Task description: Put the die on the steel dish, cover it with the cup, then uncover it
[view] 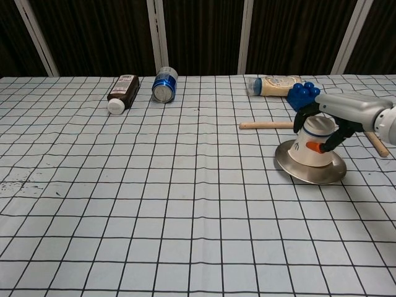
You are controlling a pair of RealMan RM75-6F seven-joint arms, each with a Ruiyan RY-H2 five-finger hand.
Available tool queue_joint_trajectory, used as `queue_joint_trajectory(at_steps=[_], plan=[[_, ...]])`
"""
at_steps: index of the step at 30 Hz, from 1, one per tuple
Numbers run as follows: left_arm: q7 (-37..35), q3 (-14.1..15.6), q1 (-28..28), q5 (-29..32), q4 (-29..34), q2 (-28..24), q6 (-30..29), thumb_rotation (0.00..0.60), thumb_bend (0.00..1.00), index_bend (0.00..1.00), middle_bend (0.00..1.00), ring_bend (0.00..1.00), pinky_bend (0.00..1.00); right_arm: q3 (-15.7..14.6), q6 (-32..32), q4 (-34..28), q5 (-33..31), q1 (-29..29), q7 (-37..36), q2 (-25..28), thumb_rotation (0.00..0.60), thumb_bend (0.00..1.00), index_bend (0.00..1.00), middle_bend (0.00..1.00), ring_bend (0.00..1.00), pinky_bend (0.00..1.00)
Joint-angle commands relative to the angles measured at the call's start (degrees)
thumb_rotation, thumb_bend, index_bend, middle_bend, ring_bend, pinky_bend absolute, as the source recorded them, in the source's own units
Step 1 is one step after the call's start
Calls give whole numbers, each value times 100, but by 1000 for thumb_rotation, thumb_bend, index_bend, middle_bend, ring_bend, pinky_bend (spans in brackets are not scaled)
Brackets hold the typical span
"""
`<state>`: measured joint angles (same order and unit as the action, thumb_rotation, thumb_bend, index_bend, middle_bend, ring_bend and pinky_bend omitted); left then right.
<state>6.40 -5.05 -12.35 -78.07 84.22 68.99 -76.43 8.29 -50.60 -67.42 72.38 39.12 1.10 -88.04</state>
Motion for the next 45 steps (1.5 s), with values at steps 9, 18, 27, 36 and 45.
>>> queue_joint_trajectory(at_steps=[9, 18, 27, 36, 45], plan=[[39, 20, -3, -27, 25, 13, -3, 600, 467, 269, 0, 0, 99, -206, -415, -455, 273, -340, -151, 362, 600, 409, 396, 508, 239, 0], [53, 36, 4, -56, 50, 7, -24, 600, 467, 269, 0, 0, 99, -442, -640, -905, 686, -447, -88, 345, 600, 409, 395, 508, 239, 0], [1, 25, 2, -48, 30, -9, -18, 600, 467, 269, 0, 0, 100, -359, -516, -802, 662, -343, -132, 120, 600, 409, 396, 508, 239, 0], [-8, 29, -6, -58, 20, -2, -8, 600, 467, 269, 0, 0, 99, -168, -472, -814, 687, -173, -167, 61, 600, 408, 396, 508, 239, 0], [-28, 30, -6, -61, 12, -8, -8, 600, 467, 269, 0, 0, 99, -37, -452, -800, 576, -131, -212, 121, 600, 409, 395, 508, 239, 0]])
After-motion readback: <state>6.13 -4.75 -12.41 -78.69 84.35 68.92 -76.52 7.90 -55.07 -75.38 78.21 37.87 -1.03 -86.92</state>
